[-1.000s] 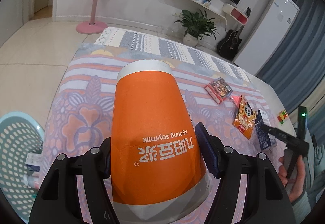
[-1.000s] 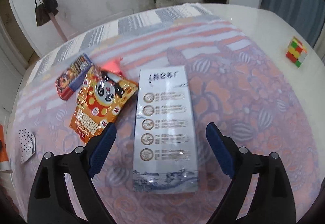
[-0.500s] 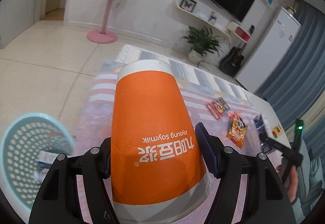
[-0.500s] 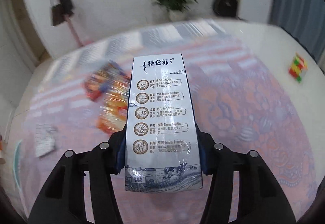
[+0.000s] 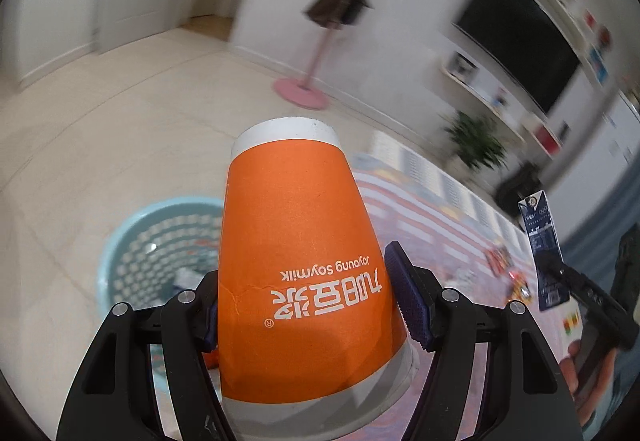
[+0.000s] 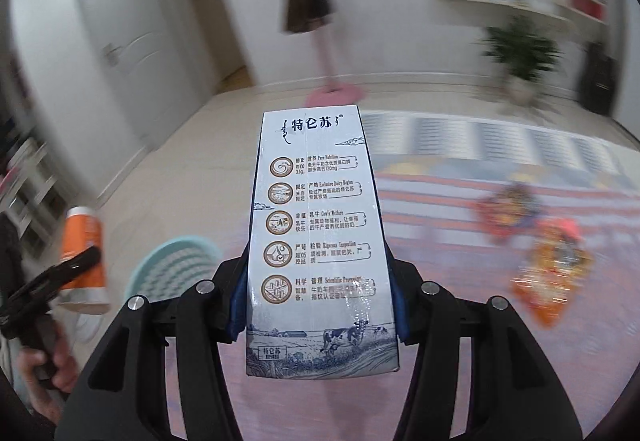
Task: Collect trash
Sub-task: 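Carry the cup and carton over the blue basket and open both tools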
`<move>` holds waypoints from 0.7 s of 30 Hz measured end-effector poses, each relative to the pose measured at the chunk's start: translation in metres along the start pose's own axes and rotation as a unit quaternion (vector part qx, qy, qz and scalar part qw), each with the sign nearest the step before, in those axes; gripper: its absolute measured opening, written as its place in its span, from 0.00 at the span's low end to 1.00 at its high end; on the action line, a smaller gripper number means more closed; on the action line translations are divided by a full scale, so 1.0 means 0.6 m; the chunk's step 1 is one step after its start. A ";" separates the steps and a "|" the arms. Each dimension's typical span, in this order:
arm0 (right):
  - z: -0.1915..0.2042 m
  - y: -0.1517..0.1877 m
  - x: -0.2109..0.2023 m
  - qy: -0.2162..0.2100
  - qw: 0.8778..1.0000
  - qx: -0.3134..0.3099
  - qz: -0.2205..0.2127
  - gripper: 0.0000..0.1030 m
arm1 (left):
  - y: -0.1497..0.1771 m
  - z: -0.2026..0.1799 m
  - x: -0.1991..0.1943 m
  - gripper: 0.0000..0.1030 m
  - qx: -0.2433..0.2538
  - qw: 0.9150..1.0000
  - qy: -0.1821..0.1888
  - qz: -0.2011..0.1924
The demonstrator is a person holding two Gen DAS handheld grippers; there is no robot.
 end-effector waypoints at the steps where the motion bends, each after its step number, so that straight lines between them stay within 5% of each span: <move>1: 0.031 0.004 0.015 -0.015 1.000 -0.009 0.007 0.49 | -0.001 0.026 -0.002 0.64 -0.011 1.000 -0.017 -0.002; 10: 0.226 0.056 0.144 -0.091 0.992 -0.055 0.065 0.49 | 0.022 0.145 0.017 0.64 -0.060 0.994 -0.086 0.010; 17: 0.280 0.094 0.213 -0.098 0.987 -0.063 0.113 0.51 | 0.046 0.184 0.048 0.64 -0.060 0.986 -0.145 0.048; 21: 0.291 0.107 0.239 -0.099 0.985 -0.053 0.128 0.56 | 0.046 0.201 0.056 0.69 -0.076 0.985 -0.146 0.057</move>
Point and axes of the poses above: each gripper's, at about its wrist camera, not at the fingertips, and x roughly the way its jaws point, z to its left, y to its underside, the point moved 5 cm from there along x, roughly the way its jaws point, and after that the axes turned 5 degrees about -z, right-handed, at the moved point
